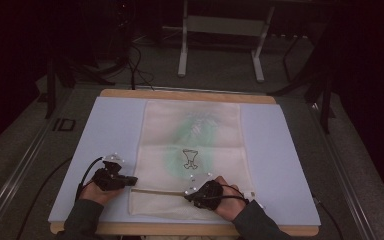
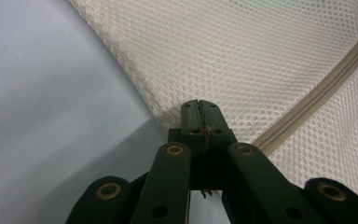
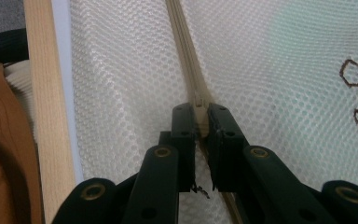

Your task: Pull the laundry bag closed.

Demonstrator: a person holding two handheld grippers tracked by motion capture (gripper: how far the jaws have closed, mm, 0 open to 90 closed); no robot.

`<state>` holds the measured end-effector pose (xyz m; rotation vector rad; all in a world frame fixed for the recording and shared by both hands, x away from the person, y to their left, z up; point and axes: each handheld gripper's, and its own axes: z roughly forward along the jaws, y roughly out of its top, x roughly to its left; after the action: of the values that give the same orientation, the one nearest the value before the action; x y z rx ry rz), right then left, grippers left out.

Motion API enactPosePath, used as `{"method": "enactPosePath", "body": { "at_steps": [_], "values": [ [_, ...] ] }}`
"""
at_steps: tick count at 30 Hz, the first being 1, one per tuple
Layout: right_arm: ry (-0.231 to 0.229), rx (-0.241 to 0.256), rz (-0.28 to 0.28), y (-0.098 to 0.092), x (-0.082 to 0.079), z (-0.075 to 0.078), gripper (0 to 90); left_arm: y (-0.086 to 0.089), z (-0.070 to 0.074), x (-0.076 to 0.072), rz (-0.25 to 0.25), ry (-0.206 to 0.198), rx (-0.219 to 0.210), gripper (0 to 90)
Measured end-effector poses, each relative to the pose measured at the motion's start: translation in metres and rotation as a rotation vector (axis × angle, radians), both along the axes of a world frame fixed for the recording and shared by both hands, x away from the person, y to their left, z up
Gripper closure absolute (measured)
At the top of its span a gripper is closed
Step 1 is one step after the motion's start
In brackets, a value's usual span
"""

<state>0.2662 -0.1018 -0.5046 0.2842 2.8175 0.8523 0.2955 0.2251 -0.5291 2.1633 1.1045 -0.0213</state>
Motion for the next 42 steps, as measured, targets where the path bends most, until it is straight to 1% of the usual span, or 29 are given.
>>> {"method": "enactPosePath", "body": {
  "at_steps": [2, 17, 24, 35, 36, 42],
  "values": [
    [0.006, -0.005, -0.004, -0.002, 0.000, 0.000, 82.1, 0.000, 0.000, 0.000, 0.000, 0.000, 0.000, 89.9],
    [0.007, -0.007, -0.016, -0.013, 0.000, -0.001, 82.2, 0.000, 0.000, 0.000, 0.000, 0.001, -0.002, 89.9],
    [0.018, -0.009, -0.023, -0.018, 0.001, -0.002, 82.2, 0.000, 0.000, 0.000, 0.000, 0.001, -0.002, 89.9],
    [0.017, -0.011, -0.033, -0.025, 0.001, -0.003, 82.2, 0.000, 0.000, 0.000, 0.002, 0.002, -0.004, 89.9],
    [0.024, -0.008, -0.039, -0.026, 0.001, -0.003, 82.2, 0.000, 0.000, 0.000, 0.001, 0.002, -0.003, 90.0],
    [0.024, -0.012, -0.038, -0.029, 0.001, -0.003, 82.2, 0.000, 0.000, 0.000, 0.002, 0.002, -0.004, 89.9]
  ]
}}
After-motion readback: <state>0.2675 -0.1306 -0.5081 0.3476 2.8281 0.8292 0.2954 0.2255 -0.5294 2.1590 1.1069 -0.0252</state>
